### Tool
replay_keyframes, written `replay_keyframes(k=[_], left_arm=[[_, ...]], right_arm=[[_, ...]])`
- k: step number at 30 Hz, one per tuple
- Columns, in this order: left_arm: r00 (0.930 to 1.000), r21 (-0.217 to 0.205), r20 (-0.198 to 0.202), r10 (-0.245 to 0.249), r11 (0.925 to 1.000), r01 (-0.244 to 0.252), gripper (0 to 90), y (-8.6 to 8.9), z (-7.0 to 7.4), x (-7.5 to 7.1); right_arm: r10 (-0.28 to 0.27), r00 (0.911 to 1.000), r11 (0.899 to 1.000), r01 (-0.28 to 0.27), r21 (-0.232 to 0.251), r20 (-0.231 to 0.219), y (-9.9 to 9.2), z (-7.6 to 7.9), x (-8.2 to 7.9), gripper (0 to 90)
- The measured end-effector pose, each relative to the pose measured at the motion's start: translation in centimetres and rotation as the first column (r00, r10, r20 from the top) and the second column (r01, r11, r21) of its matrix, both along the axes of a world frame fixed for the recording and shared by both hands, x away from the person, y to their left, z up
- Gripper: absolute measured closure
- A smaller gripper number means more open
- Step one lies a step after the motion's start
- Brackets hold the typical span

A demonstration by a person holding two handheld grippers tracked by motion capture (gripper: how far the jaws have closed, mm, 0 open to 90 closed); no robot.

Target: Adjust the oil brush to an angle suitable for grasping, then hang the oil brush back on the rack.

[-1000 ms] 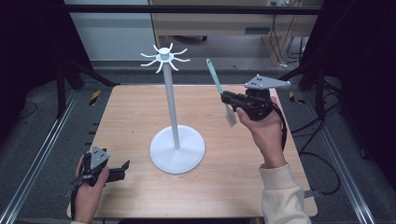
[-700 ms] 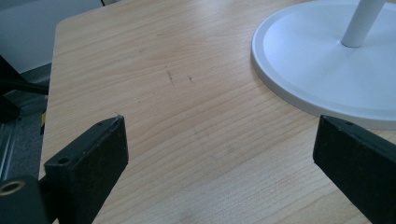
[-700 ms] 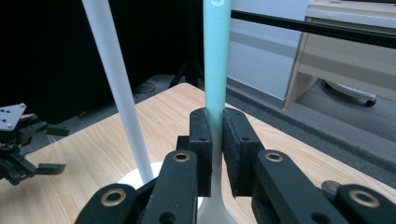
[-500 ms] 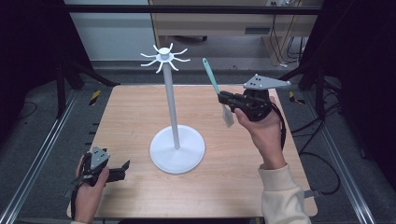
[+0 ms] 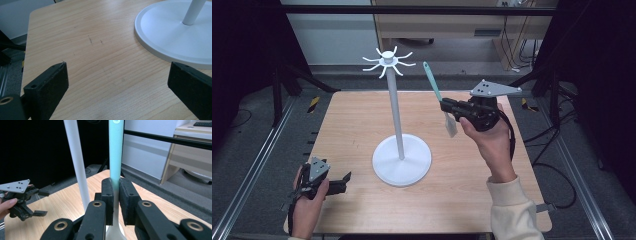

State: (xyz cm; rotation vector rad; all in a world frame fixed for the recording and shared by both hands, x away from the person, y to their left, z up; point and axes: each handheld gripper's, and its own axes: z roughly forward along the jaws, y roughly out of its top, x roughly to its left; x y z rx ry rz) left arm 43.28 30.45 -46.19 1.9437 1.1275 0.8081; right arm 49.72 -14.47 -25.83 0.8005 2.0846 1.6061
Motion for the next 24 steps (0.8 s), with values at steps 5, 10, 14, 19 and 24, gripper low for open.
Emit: replay_keyframes(k=[5, 10, 14, 19, 24], left_arm=[[1.0000, 0.001, -0.002, -0.001, 1.0000, 0.001, 2.8, 0.01, -0.01, 0.00], [1.0000, 0.000, -0.002, 0.000, 1.0000, 0.000, 2.8, 0.00, -0.02, 0.03], [1.0000, 0.001, -0.002, -0.001, 1.0000, 0.001, 2.8, -0.02, -0.01, 0.01], [1.0000, 0.001, -0.001, -0.001, 1.0000, 0.001, 2.8, 0.03, 0.01, 0.02], [1.0000, 0.000, 0.000, -0.003, 1.0000, 0.003, 2.8, -0.04, 0.00, 0.04]], right_arm=[[0.009, 1.0000, 1.000, -0.009, -0.006, -0.001, 0.38, -0.06, -0.04, 82.6], [0.017, 0.9998, 1.000, -0.017, 0.004, 0.008, 0.48, 0.12, -0.23, 82.5], [0.021, 0.9997, 1.000, -0.021, 0.014, 0.011, 0.40, 0.16, -0.25, 82.5], [0.028, 0.9994, 0.999, -0.029, 0.026, 0.018, 0.48, 0.20, -0.33, 82.5], [0.033, 0.9991, 0.999, -0.034, 0.036, 0.029, 0.67, 0.30, -0.52, 82.5]])
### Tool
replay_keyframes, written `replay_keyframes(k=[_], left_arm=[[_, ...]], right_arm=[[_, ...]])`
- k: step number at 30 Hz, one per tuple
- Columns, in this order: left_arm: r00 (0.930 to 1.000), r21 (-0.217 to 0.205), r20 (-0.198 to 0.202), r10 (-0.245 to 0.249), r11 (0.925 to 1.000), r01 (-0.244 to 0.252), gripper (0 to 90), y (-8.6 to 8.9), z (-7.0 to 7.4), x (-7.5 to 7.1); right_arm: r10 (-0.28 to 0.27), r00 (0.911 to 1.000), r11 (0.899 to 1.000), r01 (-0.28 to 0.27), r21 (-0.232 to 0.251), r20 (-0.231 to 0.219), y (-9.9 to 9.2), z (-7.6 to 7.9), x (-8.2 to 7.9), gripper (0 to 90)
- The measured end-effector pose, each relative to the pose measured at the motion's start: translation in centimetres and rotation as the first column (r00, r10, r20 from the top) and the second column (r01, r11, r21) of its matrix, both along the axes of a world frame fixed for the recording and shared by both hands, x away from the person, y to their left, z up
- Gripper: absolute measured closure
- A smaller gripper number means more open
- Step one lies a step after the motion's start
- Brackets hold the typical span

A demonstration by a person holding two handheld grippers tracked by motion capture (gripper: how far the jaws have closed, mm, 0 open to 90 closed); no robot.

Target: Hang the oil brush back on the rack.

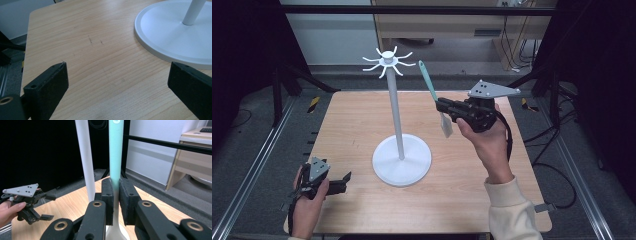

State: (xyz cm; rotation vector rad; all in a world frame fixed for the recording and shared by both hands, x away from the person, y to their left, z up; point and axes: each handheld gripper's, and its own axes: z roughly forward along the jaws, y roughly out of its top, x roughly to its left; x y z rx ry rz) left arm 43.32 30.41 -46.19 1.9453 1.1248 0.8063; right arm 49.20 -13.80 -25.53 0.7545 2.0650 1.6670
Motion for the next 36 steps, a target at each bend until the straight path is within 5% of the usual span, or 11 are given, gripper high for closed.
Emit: replay_keyframes(k=[9, 36], left_arm=[[1.0000, -0.001, 0.002, 0.000, 1.0000, 0.000, 2.8, 0.09, 0.09, -0.02], [1.0000, 0.000, 0.001, -0.003, 1.0000, 0.003, 2.8, 0.04, 0.09, 0.02]], right_arm=[[0.013, 0.9990, 1.000, -0.014, 0.015, 0.042, 0.49, 0.27, -0.52, 82.5], [0.058, 0.9968, 0.998, -0.060, 0.032, 0.055, 0.34, 0.45, -0.73, 82.5]])
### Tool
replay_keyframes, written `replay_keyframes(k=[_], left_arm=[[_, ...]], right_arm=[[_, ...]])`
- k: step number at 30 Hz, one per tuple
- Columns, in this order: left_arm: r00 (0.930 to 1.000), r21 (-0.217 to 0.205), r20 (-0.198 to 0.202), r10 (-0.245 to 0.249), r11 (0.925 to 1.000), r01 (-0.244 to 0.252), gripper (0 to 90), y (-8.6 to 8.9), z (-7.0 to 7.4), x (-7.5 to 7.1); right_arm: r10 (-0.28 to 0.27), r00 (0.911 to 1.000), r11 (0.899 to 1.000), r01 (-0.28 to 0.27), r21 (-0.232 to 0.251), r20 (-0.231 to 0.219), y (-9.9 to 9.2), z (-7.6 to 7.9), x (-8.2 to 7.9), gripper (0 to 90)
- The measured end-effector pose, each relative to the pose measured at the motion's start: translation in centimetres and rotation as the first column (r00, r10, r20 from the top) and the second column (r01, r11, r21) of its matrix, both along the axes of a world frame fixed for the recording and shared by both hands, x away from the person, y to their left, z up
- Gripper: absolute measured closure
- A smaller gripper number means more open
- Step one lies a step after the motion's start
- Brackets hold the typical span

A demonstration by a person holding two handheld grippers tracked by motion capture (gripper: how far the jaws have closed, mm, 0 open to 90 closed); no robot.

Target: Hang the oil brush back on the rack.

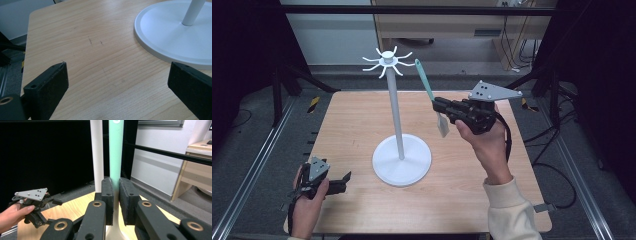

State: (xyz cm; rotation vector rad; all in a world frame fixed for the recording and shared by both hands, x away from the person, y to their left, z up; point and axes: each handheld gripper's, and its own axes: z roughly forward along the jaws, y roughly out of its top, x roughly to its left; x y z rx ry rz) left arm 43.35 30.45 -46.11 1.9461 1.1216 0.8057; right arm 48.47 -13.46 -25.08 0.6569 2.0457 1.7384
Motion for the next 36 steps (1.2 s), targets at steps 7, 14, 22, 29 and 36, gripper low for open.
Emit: replay_keyframes(k=[7, 14, 22, 29, 36], left_arm=[[1.0000, 0.002, -0.003, -0.001, 1.0000, 0.001, 2.8, 0.0, 0.0, 0.0], [1.0000, 0.006, -0.005, -0.003, 1.0000, 0.003, 2.8, -0.1, 0.0, 0.0], [1.0000, 0.010, -0.007, -0.004, 0.9999, 0.004, 2.8, -0.2, -0.1, 0.0], [1.0000, 0.010, -0.008, -0.006, 0.9999, 0.006, 2.8, -0.2, -0.1, 0.0], [0.9998, 0.015, -0.013, -0.012, 0.9998, 0.012, 2.8, -0.3, -0.2, 0.0]], right_arm=[[0.013, 0.9998, 1.000, -0.013, -0.010, -0.013, 0.3, -0.1, 0.1, 82.5], [0.019, 0.9997, 1.000, -0.020, -0.008, -0.016, 0.6, -0.2, 0.4, 82.5], [0.027, 0.9995, 1.000, -0.027, -0.012, -0.019, 1.2, -0.2, 0.7, 82.5], [0.036, 0.9989, 0.999, -0.036, -0.018, -0.030, 2.2, -0.5, 1.1, 82.5], [0.029, 0.9992, 0.999, -0.029, -0.021, -0.029, 2.8, -0.7, 1.4, 82.4]])
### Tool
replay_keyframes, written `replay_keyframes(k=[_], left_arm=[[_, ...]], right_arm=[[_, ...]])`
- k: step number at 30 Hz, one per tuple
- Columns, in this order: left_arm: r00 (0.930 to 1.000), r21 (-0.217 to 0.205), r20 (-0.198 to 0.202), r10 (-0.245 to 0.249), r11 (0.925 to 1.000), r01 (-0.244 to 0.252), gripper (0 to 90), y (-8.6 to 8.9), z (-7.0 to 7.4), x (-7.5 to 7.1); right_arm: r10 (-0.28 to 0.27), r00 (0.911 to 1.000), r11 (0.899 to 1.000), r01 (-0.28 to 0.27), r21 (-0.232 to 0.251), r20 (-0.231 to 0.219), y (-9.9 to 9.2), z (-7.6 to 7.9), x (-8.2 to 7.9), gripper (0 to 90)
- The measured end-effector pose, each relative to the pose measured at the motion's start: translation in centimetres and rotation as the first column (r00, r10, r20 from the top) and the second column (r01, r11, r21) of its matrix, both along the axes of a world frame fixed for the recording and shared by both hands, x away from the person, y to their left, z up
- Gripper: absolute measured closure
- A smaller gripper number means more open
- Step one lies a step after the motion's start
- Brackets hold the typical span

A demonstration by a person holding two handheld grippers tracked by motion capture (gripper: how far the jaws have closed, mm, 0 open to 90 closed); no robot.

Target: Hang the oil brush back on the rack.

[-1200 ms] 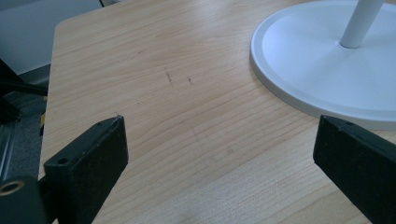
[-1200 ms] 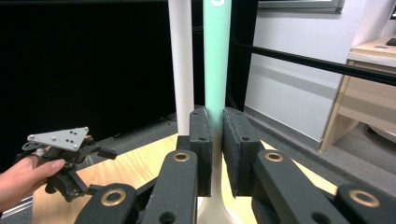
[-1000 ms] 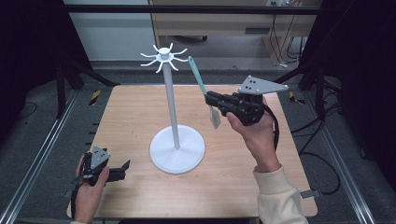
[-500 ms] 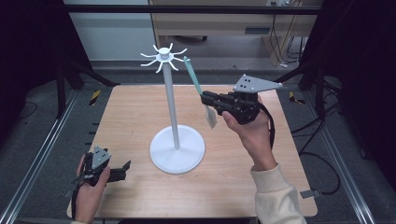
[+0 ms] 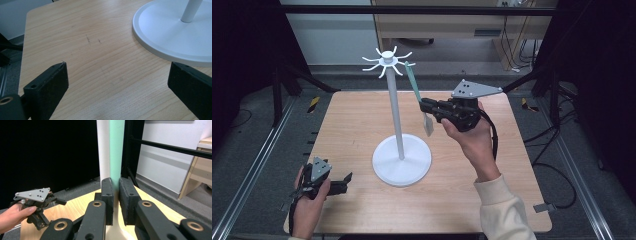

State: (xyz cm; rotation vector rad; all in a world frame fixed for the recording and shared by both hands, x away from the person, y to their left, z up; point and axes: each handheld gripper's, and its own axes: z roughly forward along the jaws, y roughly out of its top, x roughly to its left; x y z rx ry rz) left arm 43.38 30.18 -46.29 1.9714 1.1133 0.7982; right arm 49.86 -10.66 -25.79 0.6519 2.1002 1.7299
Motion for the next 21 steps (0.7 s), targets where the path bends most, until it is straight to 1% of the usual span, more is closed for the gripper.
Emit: replay_keyframes(k=[5, 9, 10, 12, 15, 18, 21], left_arm=[[1.0000, 0.000, 0.002, 0.002, 1.0000, -0.002, 2.8, 0.0, 0.0, 0.0], [1.0000, -0.001, 0.002, 0.002, 1.0000, -0.002, 2.8, 0.0, 0.0, 0.0], [1.0000, -0.001, 0.002, 0.003, 1.0000, -0.003, 2.8, 0.0, 0.0, 0.0], [1.0000, 0.001, -0.001, 0.001, 1.0000, -0.001, 2.8, 0.0, -0.1, 0.0], [1.0000, 0.003, -0.005, -0.002, 1.0000, 0.002, 2.8, -0.1, -0.1, 0.0], [1.0000, 0.001, -0.001, -0.002, 1.0000, 0.002, 2.8, 0.0, -0.1, 0.0], [1.0000, -0.003, -0.002, 0.003, 1.0000, -0.003, 2.8, 0.0, -0.1, 0.0]], right_arm=[[-0.025, 0.9996, 1.000, 0.025, -0.013, 0.011, 0.5, -0.1, 0.0, 82.4], [-0.033, 0.9994, 0.999, 0.033, -0.022, 0.011, 0.9, -0.2, 0.1, 82.5], [-0.031, 0.9994, 0.999, 0.031, -0.028, 0.016, 1.1, -0.2, 0.1, 90.0], [-0.029, 0.9994, 0.999, 0.029, -0.021, 0.020, 1.2, -0.2, 0.2, 89.0], [-0.027, 0.9995, 0.999, 0.027, -0.025, 0.019, 1.4, -0.2, 0.3, 87.9], [-0.042, 0.9987, 0.998, 0.043, -0.047, 0.030, 1.4, -0.2, 0.2, 86.6], [-0.075, 0.9964, 0.995, 0.077, -0.064, 0.040, 1.3, -0.1, 0.0, 86.2]])
